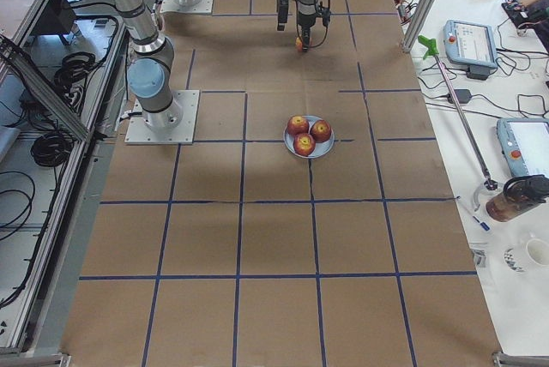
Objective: Transfer apple from basket to plate
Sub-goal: 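Open the left gripper and raise it away from the apple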
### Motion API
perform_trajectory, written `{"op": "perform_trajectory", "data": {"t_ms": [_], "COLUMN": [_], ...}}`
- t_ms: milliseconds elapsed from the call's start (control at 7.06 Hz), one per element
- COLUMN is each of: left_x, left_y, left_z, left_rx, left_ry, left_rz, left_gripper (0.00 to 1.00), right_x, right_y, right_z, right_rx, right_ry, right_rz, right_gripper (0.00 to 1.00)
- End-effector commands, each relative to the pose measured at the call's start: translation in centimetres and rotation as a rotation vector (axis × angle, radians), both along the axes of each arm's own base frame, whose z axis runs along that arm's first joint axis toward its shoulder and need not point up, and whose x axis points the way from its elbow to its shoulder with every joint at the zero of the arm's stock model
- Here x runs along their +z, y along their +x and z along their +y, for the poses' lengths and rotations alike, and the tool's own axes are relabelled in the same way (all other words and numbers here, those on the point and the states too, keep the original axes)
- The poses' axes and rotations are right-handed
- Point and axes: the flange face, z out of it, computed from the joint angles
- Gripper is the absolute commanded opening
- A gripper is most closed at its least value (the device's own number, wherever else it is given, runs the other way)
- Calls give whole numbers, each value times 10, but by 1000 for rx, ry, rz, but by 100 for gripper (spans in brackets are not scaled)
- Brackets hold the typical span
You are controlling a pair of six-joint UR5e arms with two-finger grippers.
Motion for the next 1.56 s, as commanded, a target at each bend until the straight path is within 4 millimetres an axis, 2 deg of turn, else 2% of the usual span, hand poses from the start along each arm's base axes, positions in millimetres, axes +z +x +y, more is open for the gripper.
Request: {"op": "perform_trajectory", "data": {"t_ms": [0, 142, 283, 425, 567, 708, 850, 992, 1133, 1275, 1417], "left_x": [39, 83, 139, 207, 252, 300, 327, 338, 351, 354, 352], "left_y": [1, 6, 17, 58, 98, 145, 185, 205, 218, 219, 226], "left_z": [-2, -6, 0, 5, 16, 37, 52, 66, 73, 79, 86], "left_rx": [2, 8, -9, -44, -61, -62, -90, -69, -46, -47, -38], "left_ry": [-42, -48, -25, -30, -36, -6, -13, 27, 20, 17, 24], "left_rz": [29, 34, 13, 10, 17, 11, 6, 1, 8, -4, -30], "left_gripper": [99, 99, 99, 99, 99, 99, 99, 99, 99, 99, 99], "right_x": [-1, 0, 0, 0, 0, 2, -3, -20, -32, -45, -68], "right_y": [1, 1, 3, 3, 4, 5, 10, 23, 50, 79, 108], "right_z": [0, 0, 0, 0, -1, -4, -15, -31, -43, -53, -66], "right_rx": [1, 1, 4, -2, -3, -6, -14, -49, -39, -61, -69], "right_ry": [2, 0, 0, 0, 0, -14, -60, -50, -59, -63, -74], "right_rz": [0, -2, -1, 2, 2, 2, -2, -2, -2, -1, -4], "right_gripper": [100, 100, 100, 100, 100, 100, 100, 100, 100, 100, 100]}}
